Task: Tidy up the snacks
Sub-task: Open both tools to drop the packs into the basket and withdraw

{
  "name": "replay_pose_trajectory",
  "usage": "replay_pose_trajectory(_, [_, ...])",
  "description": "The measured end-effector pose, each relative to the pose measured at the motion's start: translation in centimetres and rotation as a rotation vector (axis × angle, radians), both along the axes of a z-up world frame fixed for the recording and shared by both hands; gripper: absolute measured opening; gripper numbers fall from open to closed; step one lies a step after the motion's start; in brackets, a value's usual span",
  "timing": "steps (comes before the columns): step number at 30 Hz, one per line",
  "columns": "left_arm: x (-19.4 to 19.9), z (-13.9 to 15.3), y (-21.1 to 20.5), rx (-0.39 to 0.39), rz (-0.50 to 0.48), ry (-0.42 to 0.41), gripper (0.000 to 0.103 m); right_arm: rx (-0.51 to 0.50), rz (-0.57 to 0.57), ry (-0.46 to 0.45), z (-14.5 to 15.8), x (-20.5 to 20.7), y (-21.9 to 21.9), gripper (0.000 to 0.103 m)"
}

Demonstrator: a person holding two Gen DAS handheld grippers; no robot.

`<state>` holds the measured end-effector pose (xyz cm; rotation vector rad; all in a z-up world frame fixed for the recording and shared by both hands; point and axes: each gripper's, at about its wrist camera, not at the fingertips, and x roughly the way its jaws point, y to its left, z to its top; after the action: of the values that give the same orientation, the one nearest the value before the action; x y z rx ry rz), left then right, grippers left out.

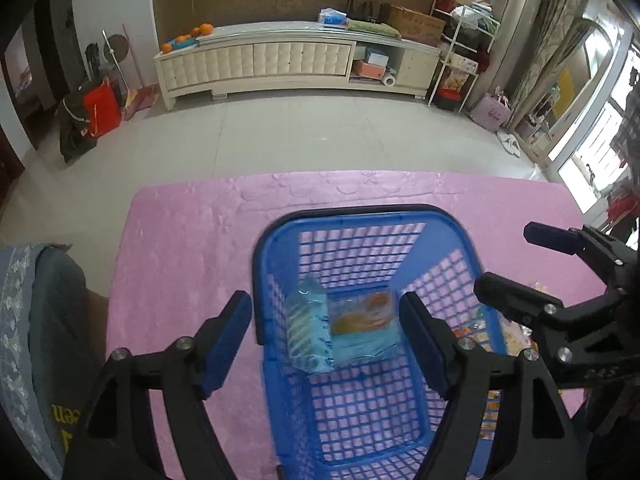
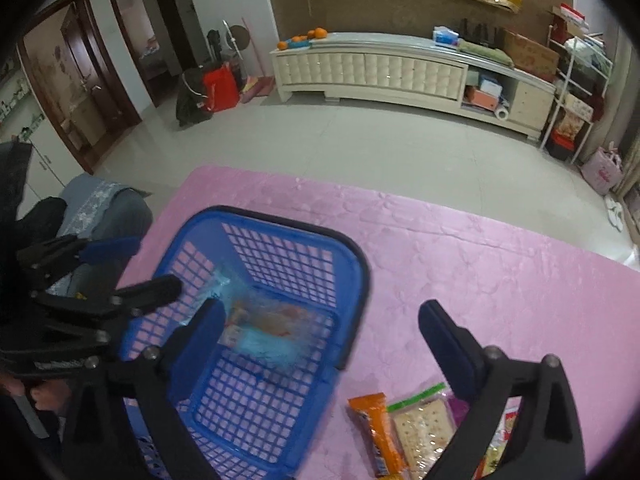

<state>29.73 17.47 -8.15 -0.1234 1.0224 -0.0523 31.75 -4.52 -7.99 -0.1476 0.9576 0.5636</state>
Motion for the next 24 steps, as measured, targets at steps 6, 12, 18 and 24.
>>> replay_pose_trajectory(6, [-1.6, 0.9, -0.7, -0.004, -0.015, 0.003, 0.074, -0.012, -0.010, 0.006, 0.7, -1.1, -1.3, 0.099])
replay_pose_trajectory(12, [-4.1, 2.2, -2.7, 0.011, -0.037, -0.008, 0.074, 0.002, -0.012, -0.006, 2.5, -3.0, -3.0, 0.099])
replay_pose_trajectory(18, [-7.0, 3.6, -4.5, 0.025, -0.043, -0.032, 0.077, 0.008, -0.025, -0.019, 4.3, -5.3, -4.9, 0.099])
replay_pose_trajectory(24, [-9.5, 5.1, -6.7, 0.011, -0.069, -0.062, 0.078, 0.028, -0.046, -0.034, 5.5, -8.0, -7.4, 0.099])
